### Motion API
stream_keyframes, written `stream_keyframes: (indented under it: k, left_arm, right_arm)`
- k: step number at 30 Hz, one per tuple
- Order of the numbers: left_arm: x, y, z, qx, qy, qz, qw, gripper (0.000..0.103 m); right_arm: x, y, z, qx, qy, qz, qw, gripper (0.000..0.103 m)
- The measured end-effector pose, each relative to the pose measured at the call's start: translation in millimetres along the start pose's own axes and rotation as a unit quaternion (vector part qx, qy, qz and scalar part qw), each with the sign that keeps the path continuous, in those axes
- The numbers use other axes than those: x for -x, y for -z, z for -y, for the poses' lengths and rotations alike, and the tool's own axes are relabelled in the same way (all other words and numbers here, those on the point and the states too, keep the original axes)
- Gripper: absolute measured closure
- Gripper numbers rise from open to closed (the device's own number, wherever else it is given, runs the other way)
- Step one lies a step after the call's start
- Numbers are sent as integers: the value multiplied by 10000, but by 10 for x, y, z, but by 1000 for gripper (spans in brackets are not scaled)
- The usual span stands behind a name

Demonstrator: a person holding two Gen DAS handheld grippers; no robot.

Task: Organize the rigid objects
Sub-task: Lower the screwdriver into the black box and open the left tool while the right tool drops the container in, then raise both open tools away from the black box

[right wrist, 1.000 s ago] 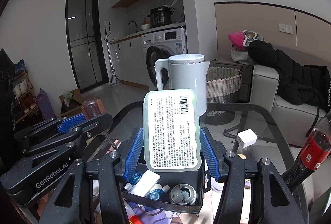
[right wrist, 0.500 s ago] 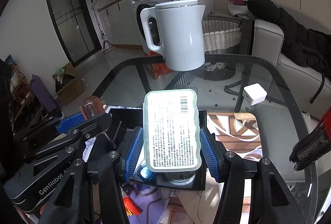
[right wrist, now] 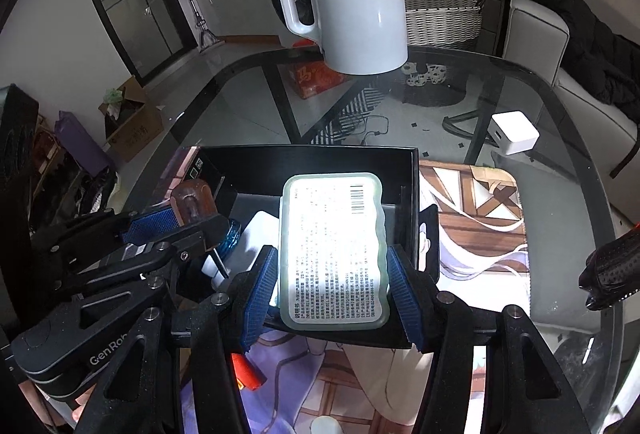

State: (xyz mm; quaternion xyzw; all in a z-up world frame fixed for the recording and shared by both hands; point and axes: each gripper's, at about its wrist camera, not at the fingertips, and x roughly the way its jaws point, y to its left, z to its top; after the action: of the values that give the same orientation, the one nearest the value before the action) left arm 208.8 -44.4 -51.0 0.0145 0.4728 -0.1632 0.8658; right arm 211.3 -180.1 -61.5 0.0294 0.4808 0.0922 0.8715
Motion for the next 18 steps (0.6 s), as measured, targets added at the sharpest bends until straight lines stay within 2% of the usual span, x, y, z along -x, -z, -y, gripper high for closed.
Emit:
stream_keyframes:
  k: [2, 5, 13, 18]
  left_arm:
    - [-44, 29, -1, -7, 0, -226, 9997, 78]
    - [-52, 67, -21, -2, 94, -346, 9994, 78]
    - [-47, 84, -18, -7, 87, -326, 9994, 77]
    - [-27, 81, 4, -109, -8, -269, 9996, 75]
  right_arm:
    - [6, 23, -36, 88, 114, -94, 9999, 47]
    - [27, 60, -71, 142, 195, -264, 9994, 47]
    - [50, 93, -90, 166, 218, -298, 9992, 47]
    - [77, 74, -51, 37, 47, -292, 9996, 47]
